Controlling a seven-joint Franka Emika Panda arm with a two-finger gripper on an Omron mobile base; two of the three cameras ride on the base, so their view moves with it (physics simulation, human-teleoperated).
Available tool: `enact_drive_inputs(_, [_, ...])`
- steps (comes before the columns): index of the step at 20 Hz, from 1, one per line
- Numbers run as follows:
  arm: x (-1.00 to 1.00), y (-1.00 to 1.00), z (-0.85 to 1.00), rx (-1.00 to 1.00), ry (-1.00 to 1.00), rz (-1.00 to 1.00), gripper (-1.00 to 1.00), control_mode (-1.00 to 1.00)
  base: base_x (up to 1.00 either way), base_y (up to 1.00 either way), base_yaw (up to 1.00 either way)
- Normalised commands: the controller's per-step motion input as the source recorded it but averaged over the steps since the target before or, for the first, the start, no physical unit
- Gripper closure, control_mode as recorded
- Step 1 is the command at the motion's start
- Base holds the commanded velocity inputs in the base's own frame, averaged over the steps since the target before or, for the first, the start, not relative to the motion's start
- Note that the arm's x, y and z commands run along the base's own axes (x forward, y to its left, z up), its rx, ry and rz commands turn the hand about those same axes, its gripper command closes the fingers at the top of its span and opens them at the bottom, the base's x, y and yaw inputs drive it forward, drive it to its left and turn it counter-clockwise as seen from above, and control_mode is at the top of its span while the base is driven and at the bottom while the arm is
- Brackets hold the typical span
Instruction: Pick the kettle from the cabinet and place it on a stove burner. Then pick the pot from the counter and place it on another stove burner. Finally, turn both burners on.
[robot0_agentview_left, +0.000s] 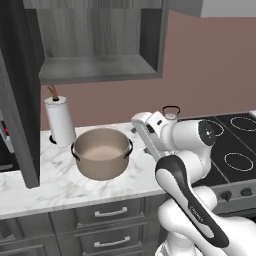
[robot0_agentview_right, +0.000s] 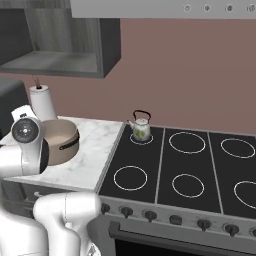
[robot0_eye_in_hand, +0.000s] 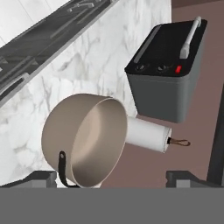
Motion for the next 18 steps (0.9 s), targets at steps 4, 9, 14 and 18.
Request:
enact_drive_inputs(4, [0.0, 0.0, 0.0, 0.0, 0.0, 0.0, -1.0, 1.0, 0.34, 0.24, 0.0])
enact_drive_inputs(9, [0.0, 0.0, 0.0, 0.0, 0.0, 0.0, -1.0, 1.0, 0.32, 0.36, 0.0])
enact_drive_inputs(14, [0.01, 0.03, 0.0, 0.0, 0.01, 0.0, -1.0, -1.0, 0.24, 0.29, 0.0])
enact_drive_inputs(18, [0.09, 0.05, 0.0, -0.02, 0.04, 0.0, -1.0, -1.0, 0.0, 0.0, 0.0])
